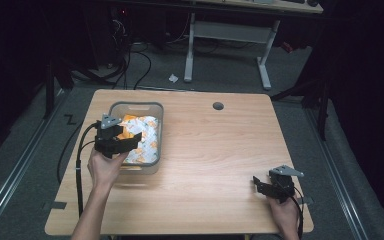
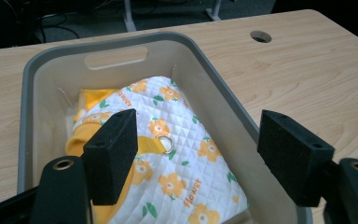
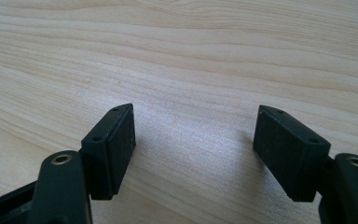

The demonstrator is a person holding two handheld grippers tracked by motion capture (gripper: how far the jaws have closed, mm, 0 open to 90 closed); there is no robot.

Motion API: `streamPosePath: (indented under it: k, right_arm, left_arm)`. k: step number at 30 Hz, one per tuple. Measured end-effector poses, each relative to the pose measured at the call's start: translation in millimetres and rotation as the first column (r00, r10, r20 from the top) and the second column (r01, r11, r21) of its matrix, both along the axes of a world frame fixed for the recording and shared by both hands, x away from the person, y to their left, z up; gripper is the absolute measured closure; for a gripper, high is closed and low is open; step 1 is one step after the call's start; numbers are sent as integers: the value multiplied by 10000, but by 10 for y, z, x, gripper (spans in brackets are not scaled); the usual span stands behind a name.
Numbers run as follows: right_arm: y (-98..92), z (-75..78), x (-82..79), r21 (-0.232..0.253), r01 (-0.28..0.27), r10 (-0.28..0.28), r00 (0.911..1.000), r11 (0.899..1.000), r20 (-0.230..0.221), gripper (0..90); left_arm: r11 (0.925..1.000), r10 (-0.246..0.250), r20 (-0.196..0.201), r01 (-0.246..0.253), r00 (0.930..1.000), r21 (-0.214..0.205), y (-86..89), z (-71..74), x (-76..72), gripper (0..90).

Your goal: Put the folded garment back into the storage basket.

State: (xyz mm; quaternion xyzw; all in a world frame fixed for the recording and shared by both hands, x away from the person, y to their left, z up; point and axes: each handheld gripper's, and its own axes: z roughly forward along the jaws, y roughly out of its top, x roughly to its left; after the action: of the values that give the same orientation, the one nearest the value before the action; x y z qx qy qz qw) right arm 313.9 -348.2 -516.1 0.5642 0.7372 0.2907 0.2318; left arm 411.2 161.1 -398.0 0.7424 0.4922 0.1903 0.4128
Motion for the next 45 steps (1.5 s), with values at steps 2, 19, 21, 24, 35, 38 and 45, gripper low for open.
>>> streamPosePath:
  k: [2,19,21,24,35,38,45]
  right_arm:
    - [0,0,0,0,0,0,10000,10000,0,300]
    - [0,0,0,0,0,0,10000,10000,1,300]
    - [0,0,0,1,0,0,10000,10000,-1,300]
    - [0,0,1,-2,-15,15,10000,10000,10,300]
    - [0,0,0,-1,-1,1,10000,10000,1,300]
    - [0,0,0,0,-1,1,10000,10000,0,300]
    - [0,0,0,1,-1,1,10000,10000,-2,300]
  left_arm:
    - [10000,-52,-25,52,10000,-60,-3,2,-19,291]
    - [9948,-956,385,968,9947,-325,-208,26,-280,292]
    - [9933,-1093,364,1105,9933,-334,-231,16,-301,293]
    - [9916,-1219,342,1232,9920,-398,-260,-1,-323,293]
    - [9849,-1608,501,1635,9857,-568,-367,-26,-426,290]
    - [9827,-1727,543,1758,9835,-586,-411,-33,-453,290]
    - [9774,-2015,551,2044,9779,-547,-515,-65,-490,289]
